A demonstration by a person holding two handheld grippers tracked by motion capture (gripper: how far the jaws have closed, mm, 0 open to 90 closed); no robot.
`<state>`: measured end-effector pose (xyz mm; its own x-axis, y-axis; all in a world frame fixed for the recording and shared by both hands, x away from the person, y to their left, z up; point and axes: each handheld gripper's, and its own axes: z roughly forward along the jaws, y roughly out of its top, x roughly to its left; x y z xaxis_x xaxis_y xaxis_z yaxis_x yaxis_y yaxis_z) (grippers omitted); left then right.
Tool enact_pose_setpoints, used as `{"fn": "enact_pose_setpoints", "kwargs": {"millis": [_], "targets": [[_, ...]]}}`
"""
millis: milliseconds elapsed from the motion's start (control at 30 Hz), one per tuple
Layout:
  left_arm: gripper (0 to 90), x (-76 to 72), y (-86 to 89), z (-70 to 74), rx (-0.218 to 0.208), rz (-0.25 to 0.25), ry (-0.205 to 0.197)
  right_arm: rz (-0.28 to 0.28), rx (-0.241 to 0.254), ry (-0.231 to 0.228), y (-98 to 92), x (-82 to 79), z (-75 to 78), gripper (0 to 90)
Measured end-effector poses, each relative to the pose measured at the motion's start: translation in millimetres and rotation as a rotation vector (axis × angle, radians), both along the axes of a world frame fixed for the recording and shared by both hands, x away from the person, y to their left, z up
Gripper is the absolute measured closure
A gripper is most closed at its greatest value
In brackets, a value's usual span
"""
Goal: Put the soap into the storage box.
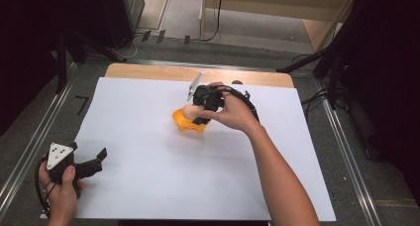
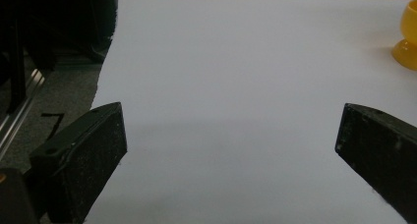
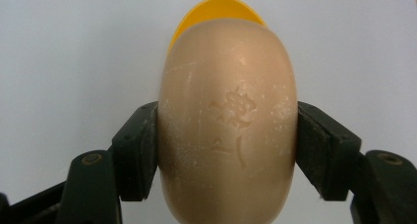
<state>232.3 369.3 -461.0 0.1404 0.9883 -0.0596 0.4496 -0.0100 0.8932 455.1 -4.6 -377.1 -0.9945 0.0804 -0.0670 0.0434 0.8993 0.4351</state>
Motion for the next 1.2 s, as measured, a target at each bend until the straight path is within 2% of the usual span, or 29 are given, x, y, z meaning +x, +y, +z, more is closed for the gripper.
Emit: {"fn": "enact_pose_setpoints", "kwargs": {"millis": [333, 533, 633, 733, 800, 1033, 1200], "targets": [[0.0, 0.0, 0.0, 0.0, 0.001, -0.002, 0.000, 0.005, -0.017, 0.010, 9.6, 4.2, -4.8, 32.7], [0.0, -0.1, 0.1, 0.1, 0.001, -0.003, 0.000, -0.018, -0.023, 0.040, 12.5, 6.7, -6.6, 32.5], [0.0, -0.2, 0.0, 0.1, -0.001, -0.002, 0.000, -0.017, -0.032, 0.038, 13.3, 7.0, -8.0, 32.1], [0.0, -0.1, 0.0, 0.0, -0.001, -0.003, 0.000, -0.031, -0.009, 0.038, 12.5, 7.1, -6.9, 31.1], [0.0, -0.2, 0.1, 0.1, 0.000, -0.002, 0.000, -0.053, 0.023, 0.037, 9.0, 8.2, 0.0, 31.3], [0.0, -0.2, 0.1, 0.1, 0.000, -0.003, 0.000, -0.059, 0.023, 0.036, 0.7, 4.6, 2.8, 29.9], [0.0, -0.1, 0.0, 0.1, 0.002, -0.003, 0.000, -0.078, 0.030, 0.034, -12.8, 1.7, 1.9, 29.3]]}}
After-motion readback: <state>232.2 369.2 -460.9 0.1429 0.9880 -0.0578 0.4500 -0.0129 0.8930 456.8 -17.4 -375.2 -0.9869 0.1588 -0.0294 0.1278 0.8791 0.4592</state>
